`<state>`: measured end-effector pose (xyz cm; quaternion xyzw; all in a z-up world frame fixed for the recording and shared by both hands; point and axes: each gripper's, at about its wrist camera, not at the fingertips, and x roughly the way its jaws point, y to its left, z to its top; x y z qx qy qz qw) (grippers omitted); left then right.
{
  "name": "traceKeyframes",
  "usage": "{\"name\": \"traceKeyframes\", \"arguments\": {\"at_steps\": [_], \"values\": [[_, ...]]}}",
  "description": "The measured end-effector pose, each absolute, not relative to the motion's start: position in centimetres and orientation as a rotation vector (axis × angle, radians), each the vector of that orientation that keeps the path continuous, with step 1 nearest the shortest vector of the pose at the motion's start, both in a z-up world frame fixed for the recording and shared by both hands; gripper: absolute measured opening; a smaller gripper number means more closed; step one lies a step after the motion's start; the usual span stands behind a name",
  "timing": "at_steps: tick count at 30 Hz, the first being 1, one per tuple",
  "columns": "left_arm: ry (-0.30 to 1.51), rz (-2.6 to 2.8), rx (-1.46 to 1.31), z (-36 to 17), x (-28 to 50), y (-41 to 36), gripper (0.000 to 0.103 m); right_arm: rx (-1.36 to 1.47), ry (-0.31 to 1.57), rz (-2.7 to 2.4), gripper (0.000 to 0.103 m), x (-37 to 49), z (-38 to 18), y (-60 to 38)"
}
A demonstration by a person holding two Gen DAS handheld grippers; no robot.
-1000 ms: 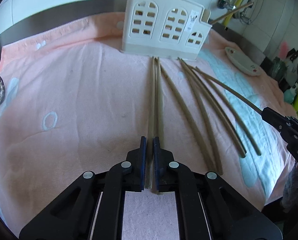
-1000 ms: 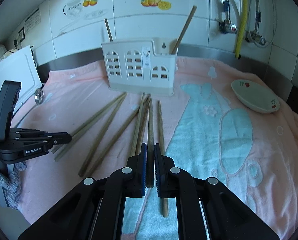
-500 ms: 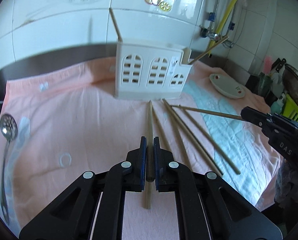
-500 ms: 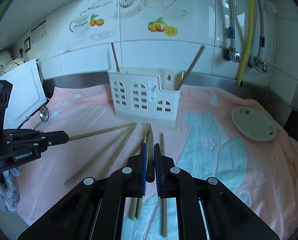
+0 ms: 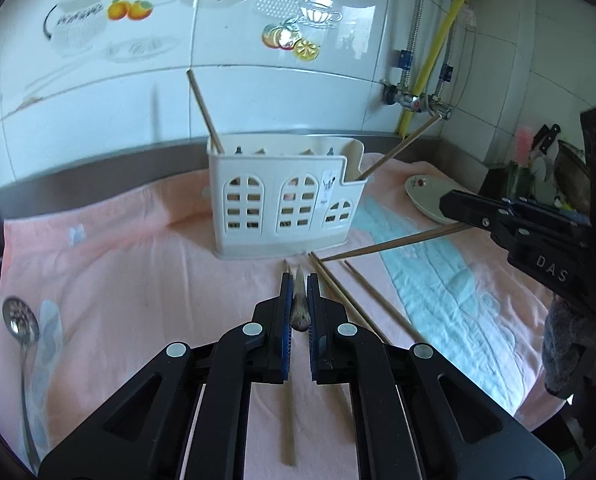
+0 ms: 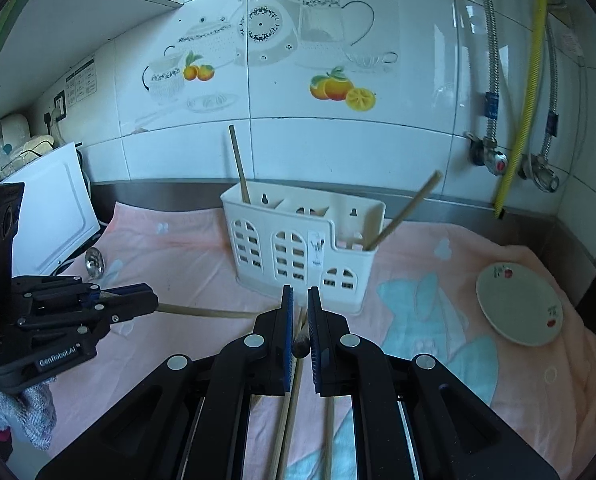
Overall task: Organize utensils
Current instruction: 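Lift both held chopsticks upright and carry them toward the white holder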
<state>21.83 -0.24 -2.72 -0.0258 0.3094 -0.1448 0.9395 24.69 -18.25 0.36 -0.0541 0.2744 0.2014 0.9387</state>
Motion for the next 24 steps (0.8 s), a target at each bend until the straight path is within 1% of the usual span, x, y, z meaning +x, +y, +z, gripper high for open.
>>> {"name": "traceKeyframes", "arguments": {"at_steps": [5, 15, 24], "values": [[0.633, -0.299, -0.056, -2.0, 23.5, -0.3, 0.006, -0.108, 0.562, 0.417, 0.007, 26.5, 1.6, -18.1], [0.601, -0.31, 0.002, 2.7, 25.1, -0.5, 0.006, -0.055, 0.598, 0.449, 0.006, 29.8, 5.6, -19.2], [0.558, -0.302, 0.025, 7.6, 26.4, -0.1, 0.005, -0.077, 0.537, 0.447, 0.006, 31.2, 10.5, -19.5]]}}
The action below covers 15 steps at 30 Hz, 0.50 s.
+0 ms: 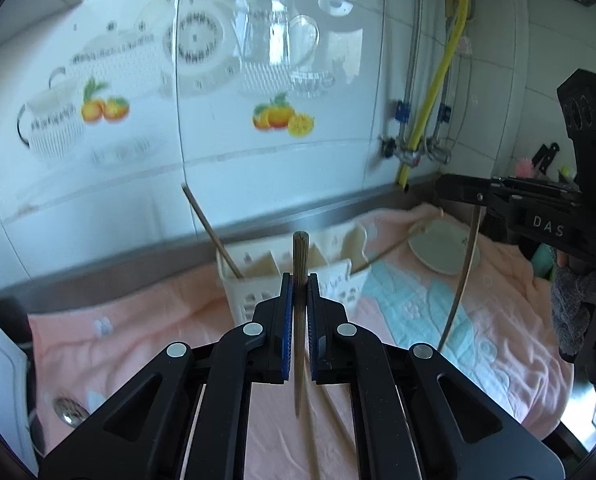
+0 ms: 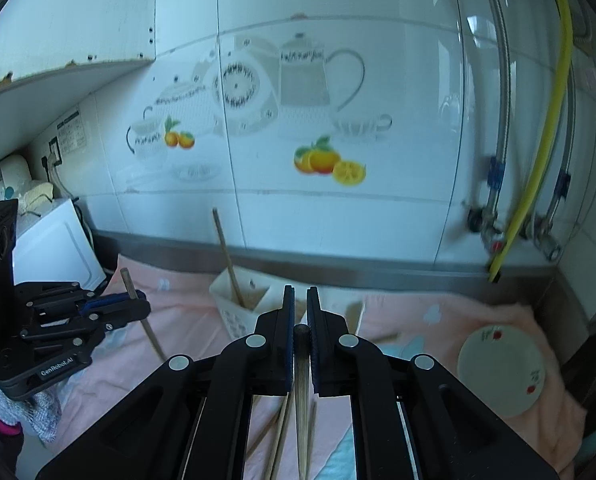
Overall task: Organize utensils
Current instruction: 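Lift both held chopsticks upright and carry them toward the white holder, then lower both chopsticks into the white holder from above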
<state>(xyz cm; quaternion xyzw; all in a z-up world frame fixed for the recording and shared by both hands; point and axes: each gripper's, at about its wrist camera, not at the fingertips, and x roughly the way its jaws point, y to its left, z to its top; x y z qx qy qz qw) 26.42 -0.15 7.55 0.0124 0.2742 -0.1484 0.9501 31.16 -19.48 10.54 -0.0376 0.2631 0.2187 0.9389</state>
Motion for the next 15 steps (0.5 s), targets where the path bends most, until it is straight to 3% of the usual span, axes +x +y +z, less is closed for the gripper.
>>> {"name": "traceKeyframes", "arguments": {"at_steps": [15], "values": [[0.36, -0.249, 0.076, 18.8, 30.8, -0.3, 0.005, -0.105, 0.436, 0.383, 0.006, 36.8, 16.7, -17.7]]}}
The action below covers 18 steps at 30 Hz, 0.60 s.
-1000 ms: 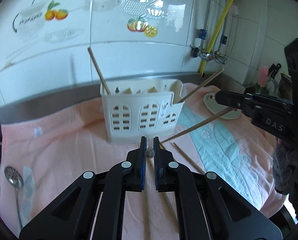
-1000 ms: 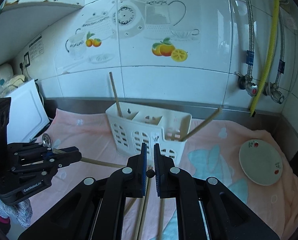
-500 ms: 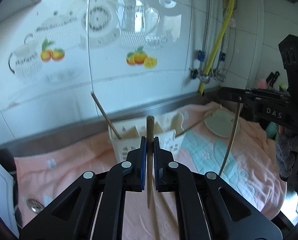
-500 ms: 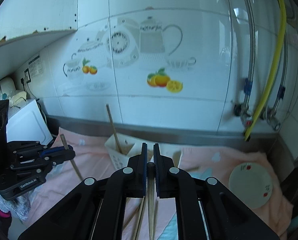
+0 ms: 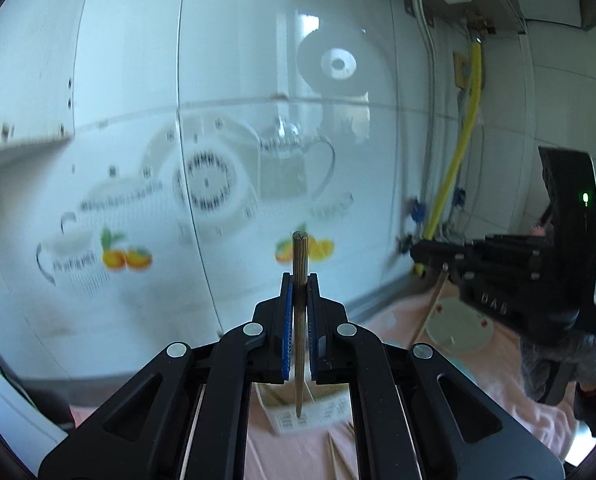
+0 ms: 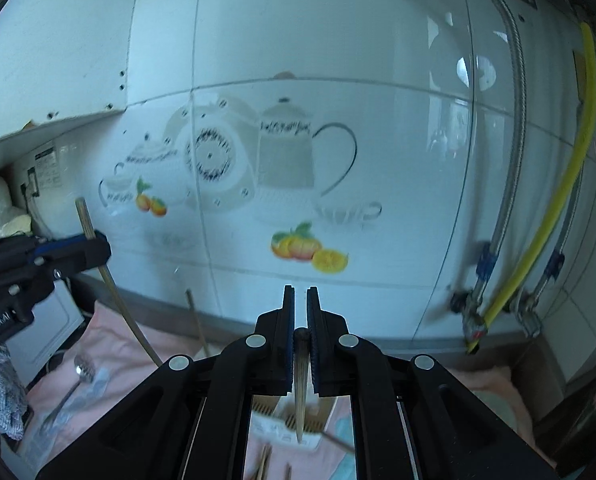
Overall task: Organize utensils
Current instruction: 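Lower both chopsticks into the white holder from above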
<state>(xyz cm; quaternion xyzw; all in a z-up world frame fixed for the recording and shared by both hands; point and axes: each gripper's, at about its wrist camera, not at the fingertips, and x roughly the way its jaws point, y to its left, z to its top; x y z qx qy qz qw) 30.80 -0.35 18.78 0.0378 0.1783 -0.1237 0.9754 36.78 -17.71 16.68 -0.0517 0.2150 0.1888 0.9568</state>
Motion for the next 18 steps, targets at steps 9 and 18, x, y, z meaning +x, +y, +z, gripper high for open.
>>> {"name": "traceKeyframes", "arguments": {"at_steps": [9, 18], "values": [[0.377, -0.199, 0.036, 17.5, 34.8, 0.6, 0.005, -0.095, 0.441, 0.369, 0.006, 39.5, 15.6, -17.1], [0.492, -0.181, -0.029, 12.0, 37.2, 2.7, 0.005, -0.103, 0.513, 0.37, 0.006, 40.6, 11.6, -16.8]]}}
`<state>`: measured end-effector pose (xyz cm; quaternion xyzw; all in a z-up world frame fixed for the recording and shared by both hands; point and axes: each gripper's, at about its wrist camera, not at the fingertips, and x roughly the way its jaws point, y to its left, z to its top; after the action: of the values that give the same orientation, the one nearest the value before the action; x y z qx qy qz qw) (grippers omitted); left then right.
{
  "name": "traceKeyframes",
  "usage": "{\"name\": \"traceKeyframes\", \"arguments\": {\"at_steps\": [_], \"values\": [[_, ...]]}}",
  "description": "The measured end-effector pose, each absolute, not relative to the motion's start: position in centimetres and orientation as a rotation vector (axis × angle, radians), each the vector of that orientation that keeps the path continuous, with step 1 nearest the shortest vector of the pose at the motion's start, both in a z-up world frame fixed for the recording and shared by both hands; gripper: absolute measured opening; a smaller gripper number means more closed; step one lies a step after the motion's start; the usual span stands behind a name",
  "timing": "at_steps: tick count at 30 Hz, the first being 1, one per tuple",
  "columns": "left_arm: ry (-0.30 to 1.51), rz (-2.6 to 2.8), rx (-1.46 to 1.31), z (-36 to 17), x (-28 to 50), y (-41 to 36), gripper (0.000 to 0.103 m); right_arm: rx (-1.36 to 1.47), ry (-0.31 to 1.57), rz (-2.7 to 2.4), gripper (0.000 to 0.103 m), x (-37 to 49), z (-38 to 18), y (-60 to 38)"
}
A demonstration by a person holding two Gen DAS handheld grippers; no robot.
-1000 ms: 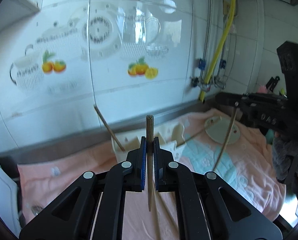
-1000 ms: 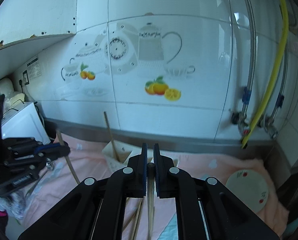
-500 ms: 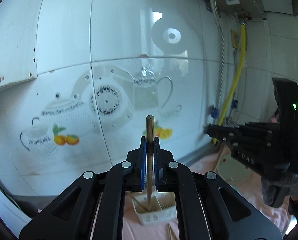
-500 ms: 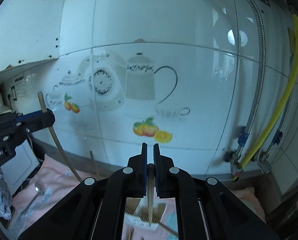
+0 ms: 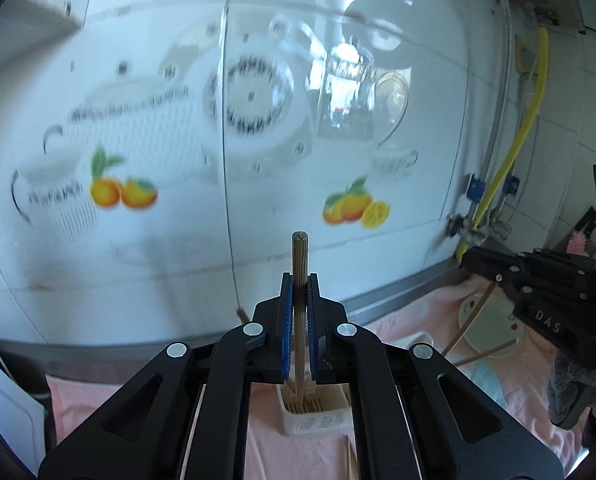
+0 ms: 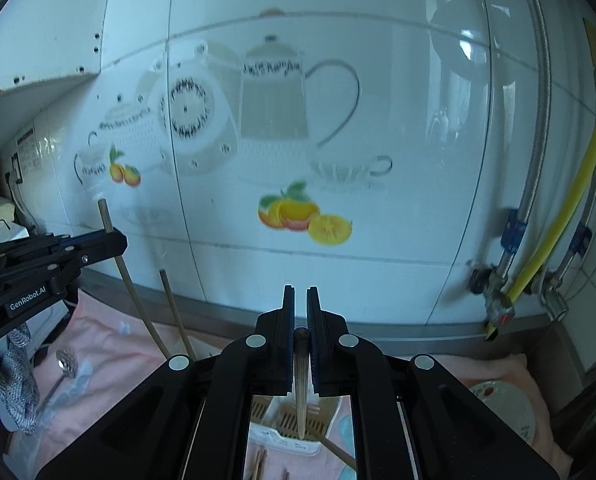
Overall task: Organize utensils
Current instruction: 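Lower both chopsticks into the white holder from above, then open both grippers to release the chopsticks in the holder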
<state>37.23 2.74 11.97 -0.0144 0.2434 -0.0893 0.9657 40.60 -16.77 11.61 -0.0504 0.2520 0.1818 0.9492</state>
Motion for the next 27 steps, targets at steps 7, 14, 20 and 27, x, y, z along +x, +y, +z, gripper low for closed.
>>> {"name": "traceKeyframes", "arguments": {"at_steps": [7, 14, 20, 27], "values": [[0.569, -0.18, -0.047, 8.8, 37.7, 3.4, 0.006, -0.101, 0.555, 0.365, 0.006, 40.7, 9.4, -17.0], [0.593, -0.167, -0.049, 8.0, 37.1, 3.9, 0.029, -0.079, 0.571, 0.364, 0.016, 40.2, 9.1, -17.6], [0.572, -0.152, -0.042, 8.5, 35.3, 4.0, 0.049, -0.091, 0.538, 0.343, 0.031, 38.5, 10.1, -18.3], [0.554, -0.124, -0.04, 8.6, 32.2, 4.4, 0.071, -0.107, 0.494, 0.341, 0.045, 34.7, 11.1, -19.2]]}}
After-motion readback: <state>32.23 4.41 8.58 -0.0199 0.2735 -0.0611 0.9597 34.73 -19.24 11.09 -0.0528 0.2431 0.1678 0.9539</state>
